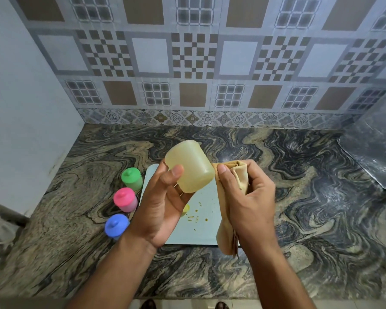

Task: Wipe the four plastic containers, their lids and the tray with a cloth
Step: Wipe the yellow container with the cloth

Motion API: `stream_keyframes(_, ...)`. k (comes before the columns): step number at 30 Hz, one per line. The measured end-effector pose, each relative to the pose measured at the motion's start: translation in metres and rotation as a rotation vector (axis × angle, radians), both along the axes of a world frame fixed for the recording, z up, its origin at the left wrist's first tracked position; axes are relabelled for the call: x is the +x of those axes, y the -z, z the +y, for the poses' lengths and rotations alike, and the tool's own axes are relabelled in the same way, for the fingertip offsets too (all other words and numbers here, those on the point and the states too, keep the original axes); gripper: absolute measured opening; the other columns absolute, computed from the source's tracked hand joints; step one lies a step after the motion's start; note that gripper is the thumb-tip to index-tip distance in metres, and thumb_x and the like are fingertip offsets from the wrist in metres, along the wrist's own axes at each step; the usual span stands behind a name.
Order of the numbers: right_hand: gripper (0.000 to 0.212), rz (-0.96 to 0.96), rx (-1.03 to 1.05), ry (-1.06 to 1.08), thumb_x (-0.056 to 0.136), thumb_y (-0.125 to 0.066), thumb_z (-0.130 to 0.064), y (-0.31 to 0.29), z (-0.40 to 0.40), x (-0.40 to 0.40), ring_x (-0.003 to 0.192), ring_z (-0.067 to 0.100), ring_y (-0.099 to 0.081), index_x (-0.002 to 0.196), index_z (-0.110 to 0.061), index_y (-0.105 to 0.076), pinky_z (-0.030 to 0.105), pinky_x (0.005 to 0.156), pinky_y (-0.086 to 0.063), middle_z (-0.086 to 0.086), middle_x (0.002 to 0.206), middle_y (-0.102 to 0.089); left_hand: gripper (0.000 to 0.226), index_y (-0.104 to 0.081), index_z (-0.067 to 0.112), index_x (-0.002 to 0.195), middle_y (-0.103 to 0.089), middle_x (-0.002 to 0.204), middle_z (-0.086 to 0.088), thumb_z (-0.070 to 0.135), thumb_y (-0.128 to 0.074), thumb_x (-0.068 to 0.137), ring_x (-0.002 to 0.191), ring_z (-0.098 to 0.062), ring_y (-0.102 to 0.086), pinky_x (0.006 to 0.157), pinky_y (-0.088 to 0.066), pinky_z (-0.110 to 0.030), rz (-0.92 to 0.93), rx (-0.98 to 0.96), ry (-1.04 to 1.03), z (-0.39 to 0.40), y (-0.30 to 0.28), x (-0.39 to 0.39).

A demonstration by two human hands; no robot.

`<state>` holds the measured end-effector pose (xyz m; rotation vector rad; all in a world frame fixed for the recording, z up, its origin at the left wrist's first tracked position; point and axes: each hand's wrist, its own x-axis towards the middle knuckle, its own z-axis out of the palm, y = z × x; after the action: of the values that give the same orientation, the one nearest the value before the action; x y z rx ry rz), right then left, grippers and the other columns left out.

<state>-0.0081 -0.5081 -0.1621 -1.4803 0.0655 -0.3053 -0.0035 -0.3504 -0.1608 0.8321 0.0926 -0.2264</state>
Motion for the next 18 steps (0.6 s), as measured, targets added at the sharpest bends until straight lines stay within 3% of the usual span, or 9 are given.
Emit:
stream_keyframes(3, 0.024, 0.025, -0.02, 0.008, 0.09, -0.077, -0.033, 0.005, 0.001, 0.0, 0.066, 0.016, -0.056, 0.084, -0.012, -0.067, 0.034, 0.059, -0.049, 0.021, 0.078, -0.067, 0.066, -0.083, 0.018, 0.108, -0.077, 0.12, -0.013, 0.037, -0.103, 0.048, 0.105, -0.021, -0.076, 0.082, -0.063, -0.032, 0.026, -0.101, -0.046, 0.003, 0.004, 0.003)
stream_keyframes(7, 0.023, 0.032, -0.008, -0.01, 0.095, -0.079, -0.023, 0.006, 0.001, 0.001, 0.065, 0.015, -0.055, 0.085, -0.008, -0.065, 0.03, 0.057, -0.047, 0.015, 0.073, -0.063, 0.056, -0.075, 0.016, 0.116, -0.075, 0.119, -0.01, 0.023, -0.086, 0.062, 0.105, -0.022, -0.074, 0.089, -0.063, -0.036, 0.023, -0.009, -0.14, 0.014, 0.011, 0.017)
stream_keyframes(10, 0.019, 0.032, -0.025, -0.019, 0.097, -0.075, -0.017, 0.006, -0.003, 0.003, 0.066, 0.017, -0.054, 0.086, -0.007, -0.065, 0.031, 0.057, -0.046, 0.015, 0.072, -0.063, 0.063, -0.067, 0.022, 0.12, -0.073, 0.12, -0.001, 0.029, -0.087, 0.061, 0.108, -0.018, -0.069, 0.096, -0.058, -0.041, -0.082, 0.424, -0.294, 0.047, 0.022, 0.052)
stream_keyframes(13, 0.019, 0.04, -0.052, -0.008, 0.098, -0.075, -0.017, 0.007, -0.005, 0.005, 0.066, 0.018, -0.054, 0.084, -0.009, -0.065, 0.034, 0.059, -0.045, 0.018, 0.073, -0.063, 0.06, -0.065, 0.031, 0.112, -0.07, 0.113, 0.008, 0.028, -0.095, 0.06, 0.102, -0.013, -0.068, 0.087, -0.057, -0.031, -0.112, 1.007, -0.449, 0.09, 0.041, 0.1)
stream_keyframes(15, 0.019, 0.049, -0.06, 0.001, 0.098, -0.075, -0.017, 0.008, -0.005, 0.007, 0.065, 0.016, -0.053, 0.083, -0.01, -0.065, 0.032, 0.058, -0.044, 0.011, 0.07, -0.061, 0.06, -0.062, 0.029, 0.111, -0.068, 0.112, 0.003, 0.02, -0.097, 0.064, 0.103, -0.021, -0.067, 0.082, -0.053, -0.032, -0.058, 1.255, -0.441, 0.116, 0.059, 0.133)
stream_keyframes(18, 0.019, 0.06, -0.05, 0.001, 0.097, -0.074, -0.014, 0.01, -0.002, 0.01, 0.061, 0.011, -0.051, 0.082, -0.008, -0.064, 0.025, 0.054, -0.044, -0.003, 0.067, -0.061, 0.064, -0.061, 0.031, 0.107, -0.067, 0.117, 0.0, 0.028, -0.099, 0.056, 0.105, -0.026, -0.065, 0.086, -0.056, -0.041, 0.032, 1.537, -0.362, 0.148, 0.094, 0.176)
